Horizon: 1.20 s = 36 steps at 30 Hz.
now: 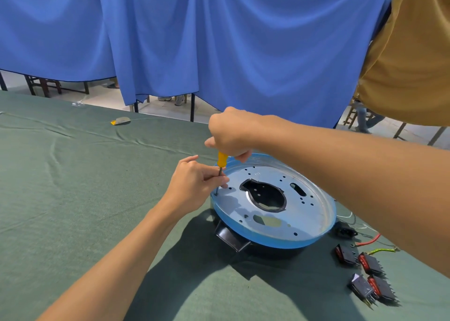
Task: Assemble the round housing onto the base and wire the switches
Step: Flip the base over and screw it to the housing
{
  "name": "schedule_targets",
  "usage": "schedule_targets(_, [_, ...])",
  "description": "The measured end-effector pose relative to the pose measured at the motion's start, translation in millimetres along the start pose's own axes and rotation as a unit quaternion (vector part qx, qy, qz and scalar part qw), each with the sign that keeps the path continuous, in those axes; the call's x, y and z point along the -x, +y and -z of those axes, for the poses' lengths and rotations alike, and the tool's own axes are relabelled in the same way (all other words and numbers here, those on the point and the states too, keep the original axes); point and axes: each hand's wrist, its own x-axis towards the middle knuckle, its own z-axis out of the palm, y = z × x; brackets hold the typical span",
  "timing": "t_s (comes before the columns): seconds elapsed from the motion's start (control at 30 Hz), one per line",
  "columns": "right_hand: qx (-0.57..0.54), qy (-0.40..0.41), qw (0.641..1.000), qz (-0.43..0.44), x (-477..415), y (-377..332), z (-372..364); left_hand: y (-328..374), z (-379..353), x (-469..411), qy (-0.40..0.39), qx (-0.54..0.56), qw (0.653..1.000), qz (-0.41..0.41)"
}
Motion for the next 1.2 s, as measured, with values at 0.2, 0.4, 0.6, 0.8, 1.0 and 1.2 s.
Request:
schedule_targets(0.2, [0.071,0.008,0.997,0.040,4.1,1.3,-4.8,1.9,0.6,-0.2,-0.070,-0.017,0.996,-0.050])
schedule_targets(0.4, [-0.063,0.043,0.997,0.011,4.9,10.9,-14.9,-0.6,0.8,-0.7,-0.085,0.026,0.995,-0.048])
schedule_targets(0.6, [-0.079,0.069,0.995,0.003,7.4,10.7,-11.3,-5.0,-5.3,2.1,-0.018,0.055,0.998,-0.006])
schedule_targets(0.8, [-0.051,0.029,0.998,0.038,5.7,2.9,-4.0,-5.0,-2.0,-0.7,-0.050,0.054,0.997,-0.013])
schedule_targets(1.0, [-0.060,0.075,0.995,0.003,6.6,6.4,-11.3,-7.3,-0.5,0.3,0.026,0.043,0.999,-0.006])
schedule_targets(1.2, [-0.069,0.042,0.996,0.034,3.6,9.5,-2.9,-7.0,5.1,-0.2,-0.042,0.024,0.998,-0.027])
